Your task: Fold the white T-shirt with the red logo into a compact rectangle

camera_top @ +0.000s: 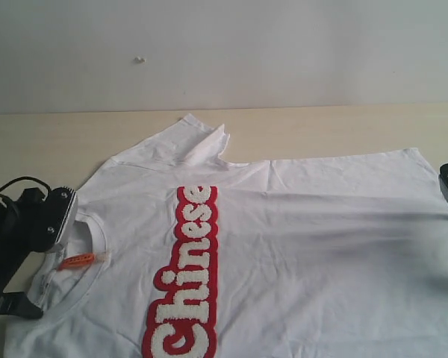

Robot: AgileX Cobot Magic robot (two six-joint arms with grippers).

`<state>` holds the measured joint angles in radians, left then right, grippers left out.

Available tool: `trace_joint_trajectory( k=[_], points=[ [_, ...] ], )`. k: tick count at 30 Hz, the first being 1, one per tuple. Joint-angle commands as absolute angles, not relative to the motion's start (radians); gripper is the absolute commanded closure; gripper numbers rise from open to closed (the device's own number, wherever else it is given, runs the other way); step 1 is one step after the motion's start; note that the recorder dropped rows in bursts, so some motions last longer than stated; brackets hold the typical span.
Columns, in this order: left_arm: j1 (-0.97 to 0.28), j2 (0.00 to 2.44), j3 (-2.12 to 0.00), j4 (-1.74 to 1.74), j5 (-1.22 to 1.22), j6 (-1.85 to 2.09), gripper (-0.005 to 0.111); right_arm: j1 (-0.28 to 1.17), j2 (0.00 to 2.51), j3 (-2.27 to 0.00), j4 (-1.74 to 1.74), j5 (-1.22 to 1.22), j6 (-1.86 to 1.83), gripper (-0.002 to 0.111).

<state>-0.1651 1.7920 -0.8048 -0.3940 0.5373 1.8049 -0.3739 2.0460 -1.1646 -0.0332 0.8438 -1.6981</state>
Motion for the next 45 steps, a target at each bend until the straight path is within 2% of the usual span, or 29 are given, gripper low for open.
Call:
trace_joint_trajectory(
  k=[1, 6, 13, 20, 45],
  points=[
    [-0.169, 1.857, -0.871, -0.386, 0.615, 1.746, 0.008, -0.373, 2.115, -1.136, 0.008, 0.845, -1.707, 0.009],
    [-0.169, 1.835, -0.950, -0.258, 0.757, 1.623, 0.024, -0.373, 2.115, -1.136, 0.000, 0.845, -1.723, 0.009],
    [-0.169, 1.769, -0.964, -0.255, 0.783, 1.614, 0.019, -0.373, 2.115, -1.136, 0.000, 0.849, -1.723, 0.009],
    [-0.169, 1.843, -0.908, -0.283, 0.629, 1.611, 0.019, -0.373, 2.115, -1.136, 0.011, 0.851, -1.723, 0.009],
    [-0.169, 1.908, -0.908, -0.322, 0.641, 1.695, 0.019, -0.373, 2.115, -1.136, 0.009, 0.861, -1.726, 0.009]
  ],
)
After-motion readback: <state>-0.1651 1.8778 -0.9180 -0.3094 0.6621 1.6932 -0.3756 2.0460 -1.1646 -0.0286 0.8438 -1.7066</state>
